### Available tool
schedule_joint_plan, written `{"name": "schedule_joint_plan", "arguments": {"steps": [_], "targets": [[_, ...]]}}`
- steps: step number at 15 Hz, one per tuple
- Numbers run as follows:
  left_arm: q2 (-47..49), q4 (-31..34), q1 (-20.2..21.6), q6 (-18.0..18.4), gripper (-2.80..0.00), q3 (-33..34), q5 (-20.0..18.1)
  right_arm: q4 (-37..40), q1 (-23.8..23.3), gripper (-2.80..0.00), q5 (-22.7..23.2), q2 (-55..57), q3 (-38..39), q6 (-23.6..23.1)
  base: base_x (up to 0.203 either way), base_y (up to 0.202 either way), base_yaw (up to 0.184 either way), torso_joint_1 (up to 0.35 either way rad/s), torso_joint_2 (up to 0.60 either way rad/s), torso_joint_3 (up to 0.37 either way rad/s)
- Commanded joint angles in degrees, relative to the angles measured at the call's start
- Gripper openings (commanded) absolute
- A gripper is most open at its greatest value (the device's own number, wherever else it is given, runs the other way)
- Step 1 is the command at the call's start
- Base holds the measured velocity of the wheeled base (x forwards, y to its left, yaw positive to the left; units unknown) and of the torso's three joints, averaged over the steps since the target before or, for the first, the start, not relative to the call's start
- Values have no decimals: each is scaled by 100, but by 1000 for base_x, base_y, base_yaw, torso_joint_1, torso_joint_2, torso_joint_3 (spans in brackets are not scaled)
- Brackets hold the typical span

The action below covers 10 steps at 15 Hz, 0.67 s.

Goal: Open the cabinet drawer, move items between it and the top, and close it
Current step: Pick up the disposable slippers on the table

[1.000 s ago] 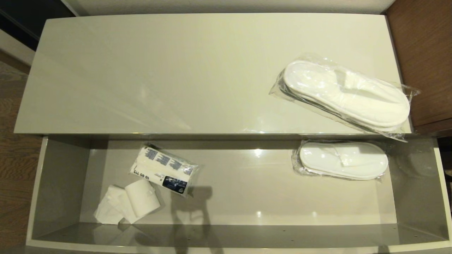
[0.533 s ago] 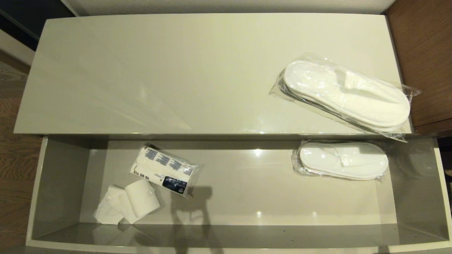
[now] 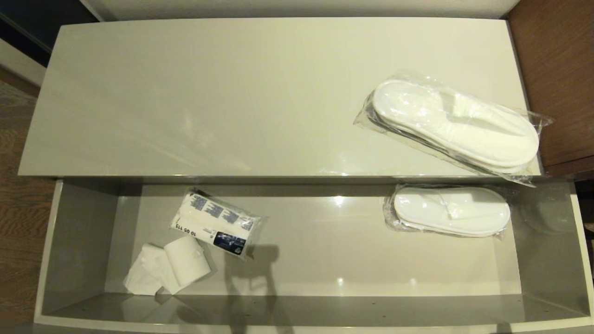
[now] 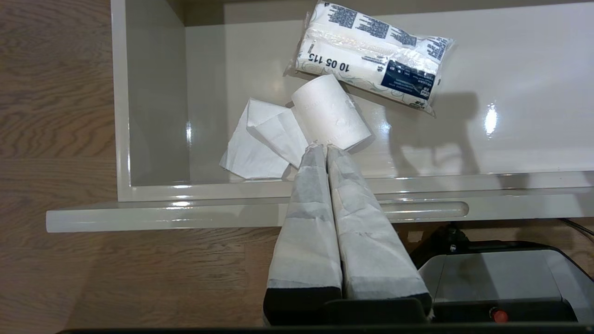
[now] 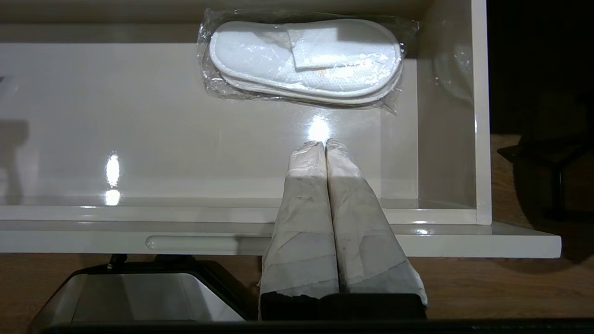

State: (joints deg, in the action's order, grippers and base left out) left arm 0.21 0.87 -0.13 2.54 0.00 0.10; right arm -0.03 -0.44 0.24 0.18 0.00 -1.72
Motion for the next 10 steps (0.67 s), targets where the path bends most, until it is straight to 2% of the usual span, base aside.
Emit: {"name": "schedule_joint_plan", "arguments": {"steps": [1,10], "targets": [[-3,1,-4,1,-280,0,-1,-14,0,-280,28,8,9,-13,0,0,0,0,0,0],[-3,1,-4,54,-280,0,-1,-7,0,-280,-19,8,-21,-13,0,0,0,0,0,0]]}}
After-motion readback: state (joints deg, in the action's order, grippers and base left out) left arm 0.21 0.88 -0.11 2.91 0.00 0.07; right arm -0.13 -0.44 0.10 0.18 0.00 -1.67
